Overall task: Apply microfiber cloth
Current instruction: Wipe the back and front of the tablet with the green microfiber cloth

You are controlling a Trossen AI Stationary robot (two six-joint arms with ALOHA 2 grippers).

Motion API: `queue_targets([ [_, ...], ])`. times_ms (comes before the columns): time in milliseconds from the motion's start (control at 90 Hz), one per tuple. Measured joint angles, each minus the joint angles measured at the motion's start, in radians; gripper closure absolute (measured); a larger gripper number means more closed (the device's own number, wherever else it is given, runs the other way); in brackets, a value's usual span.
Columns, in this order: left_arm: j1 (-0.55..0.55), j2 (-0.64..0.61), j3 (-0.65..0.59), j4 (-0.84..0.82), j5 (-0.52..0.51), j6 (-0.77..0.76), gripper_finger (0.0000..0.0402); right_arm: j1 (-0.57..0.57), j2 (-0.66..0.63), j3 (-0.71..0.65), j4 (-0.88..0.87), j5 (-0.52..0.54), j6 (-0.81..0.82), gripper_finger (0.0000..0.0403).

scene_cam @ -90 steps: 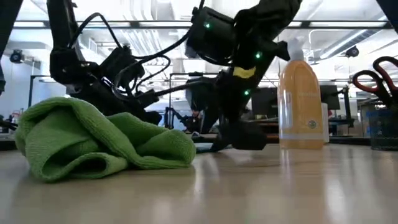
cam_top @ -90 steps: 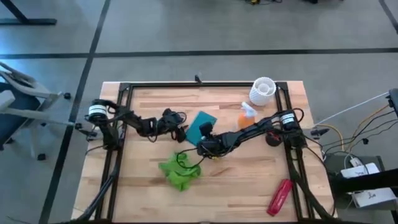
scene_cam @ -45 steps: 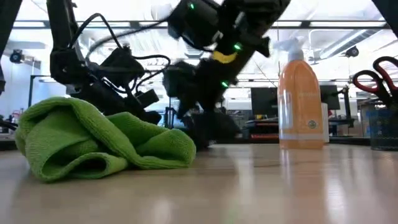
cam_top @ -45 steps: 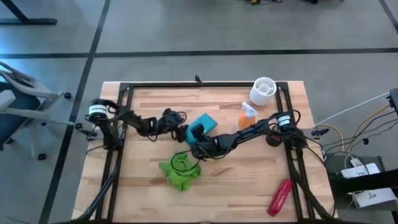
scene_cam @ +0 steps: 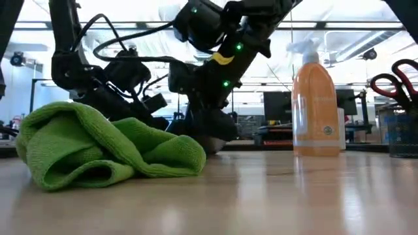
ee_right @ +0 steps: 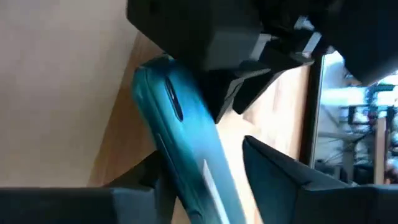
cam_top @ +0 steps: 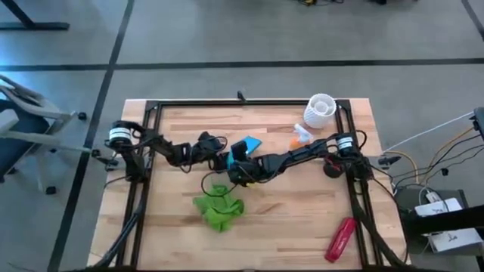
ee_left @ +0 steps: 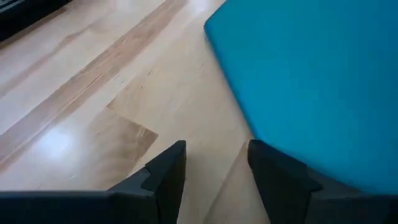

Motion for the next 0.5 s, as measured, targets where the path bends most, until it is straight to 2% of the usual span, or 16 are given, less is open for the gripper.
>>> queue_targets([
  [211,-0.002,-0.065,-0.023,-0.001,-0.007,0.053,0.0233,-0.003,-0.007,0.062,-0.170,-0.030,0.048,0.0383],
  [333,-0.007,-0.173,-0.068,-0.046,0.017,0.091,0.0232,-0.004,-0.007,0.134,-0.316,-0.060,0.135,0.0388],
  [500,-0.007,-0.351,-0.138,-0.062,0.006,0.119,0.0232,-0.010,-0.006,0.263,-0.521,-0.205,0.265,0.0396],
])
